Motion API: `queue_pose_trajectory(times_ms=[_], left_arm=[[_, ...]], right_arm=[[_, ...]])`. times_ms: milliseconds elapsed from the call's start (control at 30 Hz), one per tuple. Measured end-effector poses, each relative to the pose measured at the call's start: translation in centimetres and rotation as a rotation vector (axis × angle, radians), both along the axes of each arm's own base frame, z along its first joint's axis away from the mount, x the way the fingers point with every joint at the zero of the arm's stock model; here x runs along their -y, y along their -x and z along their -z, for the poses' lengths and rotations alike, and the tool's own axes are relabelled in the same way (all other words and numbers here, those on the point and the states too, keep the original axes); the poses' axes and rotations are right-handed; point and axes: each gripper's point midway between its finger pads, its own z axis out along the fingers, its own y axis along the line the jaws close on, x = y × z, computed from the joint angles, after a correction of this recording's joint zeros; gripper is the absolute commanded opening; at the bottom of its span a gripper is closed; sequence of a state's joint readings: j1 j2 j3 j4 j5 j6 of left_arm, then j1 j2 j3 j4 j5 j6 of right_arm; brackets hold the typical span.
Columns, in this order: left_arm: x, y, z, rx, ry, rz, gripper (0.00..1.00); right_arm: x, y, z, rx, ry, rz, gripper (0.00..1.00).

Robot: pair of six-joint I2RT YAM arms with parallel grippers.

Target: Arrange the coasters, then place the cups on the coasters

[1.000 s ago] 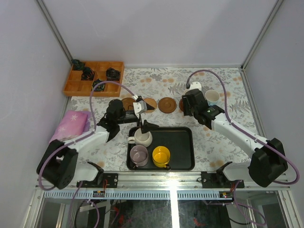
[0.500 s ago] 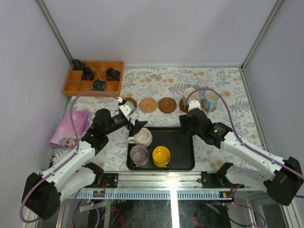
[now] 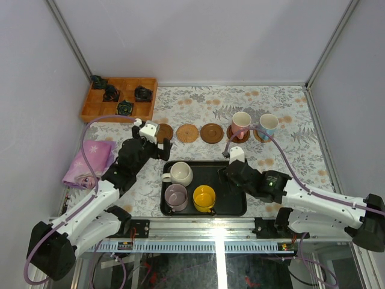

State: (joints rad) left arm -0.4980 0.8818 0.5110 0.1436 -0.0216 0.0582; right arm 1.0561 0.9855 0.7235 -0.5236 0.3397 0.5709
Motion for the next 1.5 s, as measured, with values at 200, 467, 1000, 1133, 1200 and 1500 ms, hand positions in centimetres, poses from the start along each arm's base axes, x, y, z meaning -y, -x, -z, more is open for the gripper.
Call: queue_pose_trajectory(times_ms=[200, 467, 1000, 1133, 1200, 1500], left_arm=[[-2.8, -1.1, -0.5, -0.019, 0.023, -0.203, 1.00], [-5.9, -2.3, -3.1, 0.009, 0.119, -0.445, 1.00], [-8.2, -3.2, -1.4, -0.076, 0.031, -0.624, 1.00], [-8.2, -3.1, -1.5, -0.077, 0.041, -0.626, 1.00], [-8.3, -3.0, -1.7, -0.073, 0.055, -0.627, 1.00], [-8.5, -2.2, -2.1, -0.058, 0.094, -0.622, 1.00]], right_arm=[[-2.1, 3.6, 0.3, -0.012, -0.010, -0.123, 0.81], [-3.1, 6.9, 0.7, -0.022, -0.019, -0.244, 0.85], [-4.7, 8.6, 2.9, -0.062, 0.054, -0.312, 0.83], [-4.9, 8.8, 3.3, -0.080, 0.069, -0.321, 0.83], [-5.0, 8.9, 3.3, -0.086, 0.070, -0.324, 0.82], [-5.2, 9.2, 3.9, -0.112, 0.081, -0.324, 0.70]])
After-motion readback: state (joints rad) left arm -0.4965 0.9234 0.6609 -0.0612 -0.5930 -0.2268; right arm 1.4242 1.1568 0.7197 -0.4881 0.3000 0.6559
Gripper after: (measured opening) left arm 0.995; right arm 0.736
